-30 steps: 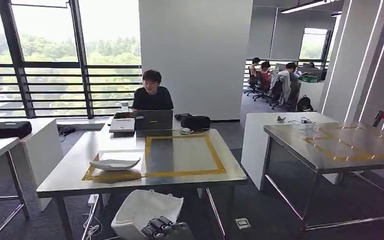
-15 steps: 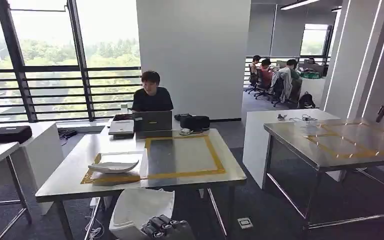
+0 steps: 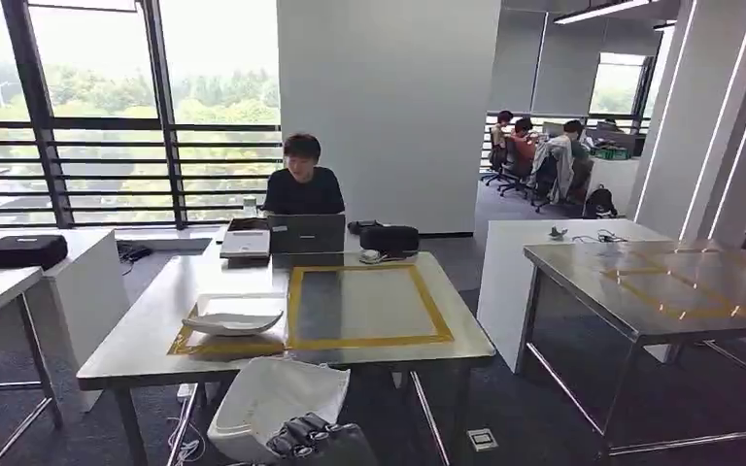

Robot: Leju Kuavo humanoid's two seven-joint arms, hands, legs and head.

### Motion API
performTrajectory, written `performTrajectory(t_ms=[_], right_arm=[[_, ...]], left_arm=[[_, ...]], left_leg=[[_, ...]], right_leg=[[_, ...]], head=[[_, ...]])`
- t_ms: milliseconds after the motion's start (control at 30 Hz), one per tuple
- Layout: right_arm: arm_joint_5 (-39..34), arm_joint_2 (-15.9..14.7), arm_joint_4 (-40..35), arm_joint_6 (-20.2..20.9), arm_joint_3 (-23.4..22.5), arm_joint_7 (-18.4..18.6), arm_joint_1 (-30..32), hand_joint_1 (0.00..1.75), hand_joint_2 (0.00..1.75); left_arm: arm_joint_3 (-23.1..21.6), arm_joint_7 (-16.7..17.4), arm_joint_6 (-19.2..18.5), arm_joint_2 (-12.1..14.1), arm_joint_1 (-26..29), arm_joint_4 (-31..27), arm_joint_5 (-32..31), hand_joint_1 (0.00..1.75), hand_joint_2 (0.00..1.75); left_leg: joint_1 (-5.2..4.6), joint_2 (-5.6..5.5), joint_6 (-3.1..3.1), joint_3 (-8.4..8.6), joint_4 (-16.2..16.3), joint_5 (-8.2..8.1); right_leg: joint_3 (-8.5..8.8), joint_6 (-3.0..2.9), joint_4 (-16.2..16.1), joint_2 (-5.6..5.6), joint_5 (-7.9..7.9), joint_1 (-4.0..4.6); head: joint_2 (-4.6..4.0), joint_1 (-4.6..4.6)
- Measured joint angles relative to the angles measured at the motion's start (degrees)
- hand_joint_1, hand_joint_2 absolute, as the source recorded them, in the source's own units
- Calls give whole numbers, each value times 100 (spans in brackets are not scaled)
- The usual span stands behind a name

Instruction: Take the parts from the cabinet and place them on the table.

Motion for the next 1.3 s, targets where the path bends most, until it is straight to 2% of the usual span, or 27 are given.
performTrajectory(t_ms=[100, 133, 167, 200, 267, 300, 333, 367, 433, 500, 533, 633, 667, 700, 767, 800, 833, 867, 967, 1000, 1033, 1100, 1133, 1167, 1200, 1233, 1300], right_arm=[[-4, -2, 2, 2, 0, 2, 17, 175, 175], [-4, -2, 2, 2, 0, 2, 22, 175, 175], [-4, -2, 2, 2, 0, 0, 26, 175, 175], [-9, -2, 0, 2, 0, 2, 23, 175, 175], [-9, 0, 0, 2, 0, 2, 7, 175, 175], [-9, -2, 2, 2, 0, 0, 0, 175, 175], [-9, 0, 2, 9, 0, 0, -12, 175, 175], [-11, 2, 0, 7, 0, 0, -12, 175, 175], [-11, 4, 0, 7, 0, 0, -1, 175, 175], [-13, 17, -2, 4, 0, 4, -17, 175, 175], [-13, 26, -2, 2, 0, -2, -34, 175, 175], [-13, 35, -2, 4, 0, 0, 16, 175, 175], [-13, 35, -2, 4, 0, 0, 28, 175, 175], [-13, 35, -2, 7, 0, 0, 29, 175, 175], [-17, 37, -2, 7, 0, 0, 26, 175, 175], [-24, 37, 0, 9, 0, 0, 26, 175, 175], [-33, 35, 0, 15, 2, -2, 23, 175, 175], [-44, 37, 0, 15, 2, 0, 14, 175, 175], [-68, 37, -2, 13, 4, 0, 11, 175, 175], [-68, 39, -2, 13, 7, -2, 9, 175, 175], [-72, 37, -2, 13, 9, -9, -7, 175, 175], [-72, 35, -2, 13, 9, 0, 8, 175, 175], [-74, 33, -2, 13, 11, 0, 18, 175, 175], [-74, 33, -2, 13, 11, 0, 20, 175, 175], [-74, 33, -2, 13, 13, 0, 20, 175, 175], [-74, 33, -2, 13, 13, 0, 19, 175, 175], [-76, 33, -2, 15, 13, -2, 15, 175, 175]], left_arm=[[7, 0, 2, 4, 5, 0, 0, 0, 175], [9, 2, 4, 4, 14, 0, 0, 0, 175], [9, 2, 4, 4, 19, 0, 0, 0, 175], [11, 2, 2, 4, 18, 0, 0, 0, 175], [11, 2, 4, 0, 14, 0, 2, 0, 175], [11, 2, 4, -57, 12, 15, 4, 0, 175], [11, 0, 9, -52, 11, 13, 9, 0, 175], [11, 0, 11, -48, 8, 13, 17, 0, 175], [13, -4, 9, -50, 23, 15, 33, 0, 175], [13, -20, 9, -55, 16, 15, 37, 0, 175], [13, -20, 9, -55, 12, 17, 37, 0, 175], [13, -46, 9, -15, 35, 15, 39, 0, 175], [13, -44, 9, -11, 54, 15, 42, 0, 175], [13, -52, 9, -2, 62, 15, 42, 0, 175], [13, -68, 9, 2, 74, 15, 46, 0, 175], [13, -70, 9, -13, 99, 26, 46, 0, 175], [13, -77, 9, -13, 93, 28, 48, 0, 175], [13, -87, 9, -4, 83, 24, 48, 0, 175], [15, -96, 11, -7, 108, 26, 50, 0, 175], [15, -98, 13, -7, 112, 26, 50, 0, 175], [15, -103, 15, -7, 109, 26, 52, 0, 175], [15, -103, 22, -4, 111, 26, 52, 0, 175], [17, -105, 28, 0, 115, 26, 52, 0, 175], [20, -103, 31, 0, 122, 26, 55, 0, 175], [24, -103, 31, 0, 123, 26, 57, 0, 175], [28, -105, 33, 0, 122, 26, 57, 0, 175], [35, -105, 33, -11, 125, 26, 59, 0, 175]], left_leg=[[-33, -6, 65, 53, 1, -68], [-50, -10, 67, 79, 1, -95], [-68, -19, 72, 116, 1, -123], [-90, -31, 77, 170, 0, -159], [-136, -44, 84, 290, -8, -234], [-126, -41, 78, 294, -14, -264], [-137, -74, 40, 322, -23, -285], [-114, -53, 3, 310, -50, -304], [-121, -39, -79, 405, -6, -225], [-117, -24, -109, 318, 222, -303], [-108, -19, -128, 158, 513, -389], [-57, -12, -266, -557, 1508, -831], [-40, -8, -294, -643, 1493, -795], [-23, -5, -319, -619, 1266, -621], [30, 16, -386, -338, 379, 23], [68, 59, -434, -242, -3, 332], [26, 68, -310, -255, -14, 71], [-6, 64, -200, -210, 27, 125], [28, 15, -61, -153, 37, 116], [26, 15, -17, -108, 14, 84], [25, 13, 11, -71, 8, 55], [17, 3, 26, -8, 6, -25], [10, -3, 27, 41, 6, -77], [2, -11, 27, 97, 6, -126], [-10, -25, 27, 179, 6, -185], [-24, -34, 26, 264, 4, -241], [-27, -41, 22, 363, -24, -359]], right_leg=[[-793, 25, 1280, 1, -470, 1], [-980, 7, 1490, 3, -484, 6], [-1031, -32, 1440, 7, -366, 21], [-952, -102, 1119, 11, -99, 62], [-547, -307, 86, 20, 545, 154], [-434, -436, -219, 17, 606, 228], [-395, -462, -266, 25, 339, 242], [-353, -430, -307, 32, 357, 245], [-247, -463, -430, 23, 441, 230], [-39, -454, -523, 0, 450, 161], [3, -489, -526, -4, 424, 157], [108, -465, -518, 7, 298, 142], [153, -438, -505, 19, 249, 122], [204, -407, -488, 25, 195, 97], [328, -328, -426, 23, 54, 30], [317, -276, -401, 18, -21, 37], [363, -233, -345, 29, -75, 44], [347, -191, -357, 28, -121, 56], [393, -129, -286, 26, -138, 46], [278, -96, -71, 24, -107, 30], [55, -69, 294, 23, -150, 32], [-527, -22, 1098, 23, -441, 24], [-770, -20, 1364, 23, -600, 22], [-906, -32, 1414, 23, -627, 23], [-926, -64, 1225, 24, -496, 30], [-849, -110, 880, 26, -252, 46], [-577, -284, -68, 29, 506, 122]], head=[[0, 13], [0, 15], [0, 17], [0, 20], [0, 20], [0, 13], [0, 4], [0, 3], [0, 9], [0, 13], [0, -2], [0, -13], [2, -15], [0, -20], [0, -22], [0, -33], [-2, -42], [0, -30], [2, -13], [7, 0], [0, 4], [2, 13], [2, 15], [4, 20], [2, 17], [4, 24], [2, 26]])
